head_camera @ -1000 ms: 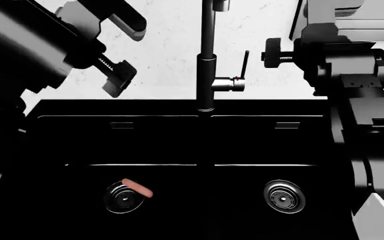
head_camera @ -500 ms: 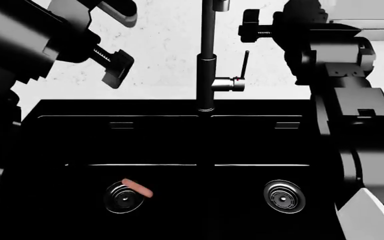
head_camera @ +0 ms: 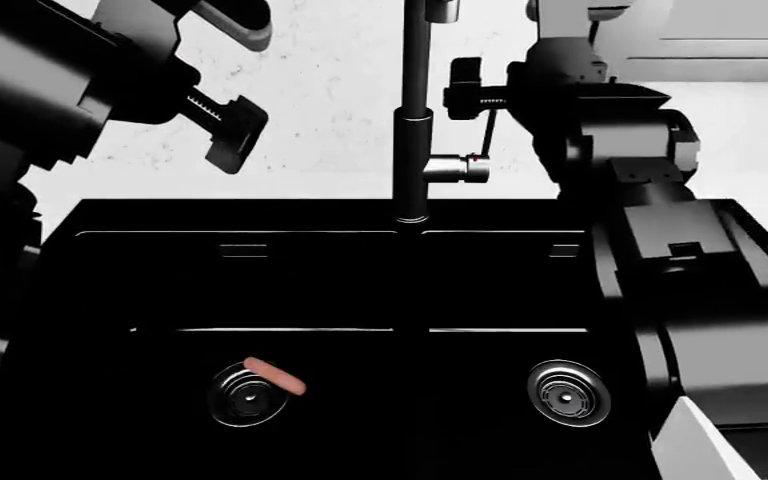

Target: Pick the sausage from the counter and place it in the sink. Then turn on the sink faucet.

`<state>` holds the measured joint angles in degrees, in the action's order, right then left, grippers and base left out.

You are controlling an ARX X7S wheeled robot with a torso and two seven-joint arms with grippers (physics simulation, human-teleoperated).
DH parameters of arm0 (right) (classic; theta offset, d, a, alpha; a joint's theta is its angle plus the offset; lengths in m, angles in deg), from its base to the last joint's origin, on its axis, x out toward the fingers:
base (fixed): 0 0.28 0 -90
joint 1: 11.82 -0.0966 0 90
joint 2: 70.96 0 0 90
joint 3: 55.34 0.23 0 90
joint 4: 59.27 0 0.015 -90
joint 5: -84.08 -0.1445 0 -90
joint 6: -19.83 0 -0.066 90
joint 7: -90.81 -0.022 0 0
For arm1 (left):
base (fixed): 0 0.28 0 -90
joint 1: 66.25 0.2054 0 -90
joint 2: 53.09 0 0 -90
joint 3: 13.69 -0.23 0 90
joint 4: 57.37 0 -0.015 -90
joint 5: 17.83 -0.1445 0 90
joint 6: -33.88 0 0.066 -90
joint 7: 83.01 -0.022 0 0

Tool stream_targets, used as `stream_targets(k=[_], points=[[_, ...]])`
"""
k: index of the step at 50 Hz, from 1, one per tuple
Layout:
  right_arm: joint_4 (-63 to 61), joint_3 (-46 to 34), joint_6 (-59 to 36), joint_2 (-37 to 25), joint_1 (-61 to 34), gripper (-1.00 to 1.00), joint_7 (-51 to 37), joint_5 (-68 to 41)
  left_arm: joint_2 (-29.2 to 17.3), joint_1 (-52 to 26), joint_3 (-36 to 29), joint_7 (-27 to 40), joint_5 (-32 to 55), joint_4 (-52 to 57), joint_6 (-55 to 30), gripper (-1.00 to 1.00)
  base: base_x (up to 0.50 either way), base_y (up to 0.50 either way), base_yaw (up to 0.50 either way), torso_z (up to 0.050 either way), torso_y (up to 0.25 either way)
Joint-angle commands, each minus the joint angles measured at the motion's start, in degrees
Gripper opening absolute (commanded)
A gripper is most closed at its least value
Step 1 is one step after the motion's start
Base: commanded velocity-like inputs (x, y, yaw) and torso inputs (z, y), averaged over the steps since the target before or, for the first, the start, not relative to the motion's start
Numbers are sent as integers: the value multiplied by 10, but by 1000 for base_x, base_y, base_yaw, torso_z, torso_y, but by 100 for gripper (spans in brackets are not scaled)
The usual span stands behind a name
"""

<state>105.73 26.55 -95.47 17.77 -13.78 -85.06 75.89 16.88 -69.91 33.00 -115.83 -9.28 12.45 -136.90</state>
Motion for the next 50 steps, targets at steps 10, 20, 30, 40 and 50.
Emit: stream_targets(k=[10,20,30,40,50], points=[[0,-5,-1,12,31,100,17,-18,9,15,19,5,-16,14,14,100,0,0,0,0,-109],[0,-39,1,13,34,100,27,-51,11,15,22,5,-14,2,19,100,0,0,0,0,0],[0,-58,-4,13,44,100,41,-71,7,17,22,8,-14,10,19,100,0,0,0,0,0],[0,-1,2,12,47,100,23,-19,6,20,20,11,-15,11,27,100,0,0,0,0,-164],[0,36,-14,12,52,100,21,8,7,16,22,14,-15,12,22,100,0,0,0,0,0]])
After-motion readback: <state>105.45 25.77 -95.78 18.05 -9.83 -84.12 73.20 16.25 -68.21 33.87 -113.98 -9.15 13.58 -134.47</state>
